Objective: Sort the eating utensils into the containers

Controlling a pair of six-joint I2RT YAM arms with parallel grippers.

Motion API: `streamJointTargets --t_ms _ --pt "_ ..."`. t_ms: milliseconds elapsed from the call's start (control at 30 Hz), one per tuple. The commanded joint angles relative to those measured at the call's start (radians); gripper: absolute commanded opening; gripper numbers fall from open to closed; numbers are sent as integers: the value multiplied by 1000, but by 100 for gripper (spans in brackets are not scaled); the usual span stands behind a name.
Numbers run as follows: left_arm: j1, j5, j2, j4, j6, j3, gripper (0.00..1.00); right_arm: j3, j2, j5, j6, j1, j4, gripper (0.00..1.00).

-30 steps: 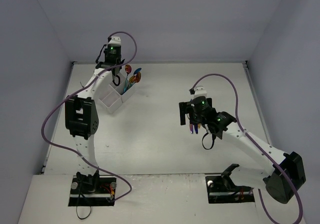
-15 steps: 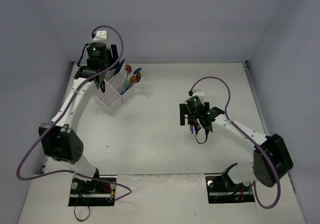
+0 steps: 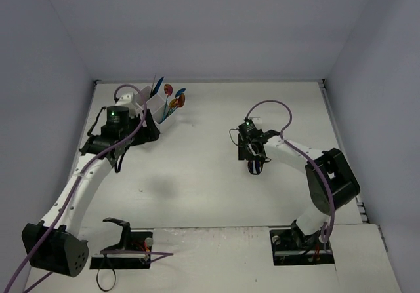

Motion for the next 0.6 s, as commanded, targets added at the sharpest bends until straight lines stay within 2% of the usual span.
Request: streamJointTargets --t_ms 0,167,433,500,567 --pt "-6 61 -69 -31 -45 -40 72 69 40 -12 15 -36 11 47" --pt "-8 63 -107 -35 -58 -74 72 100 109 -35 0 -60 14 42" --pt "-6 73 -116 -48 -57 -60 72 80 186 -29 -3 -94 20 27" --pt "-6 74 -118 -47 -59 -61 72 71 199 -28 -10 -92 20 19" --pt "-6 82 -113 -44 -65 -56 72 64 204 -35 -18 -92 22 5"
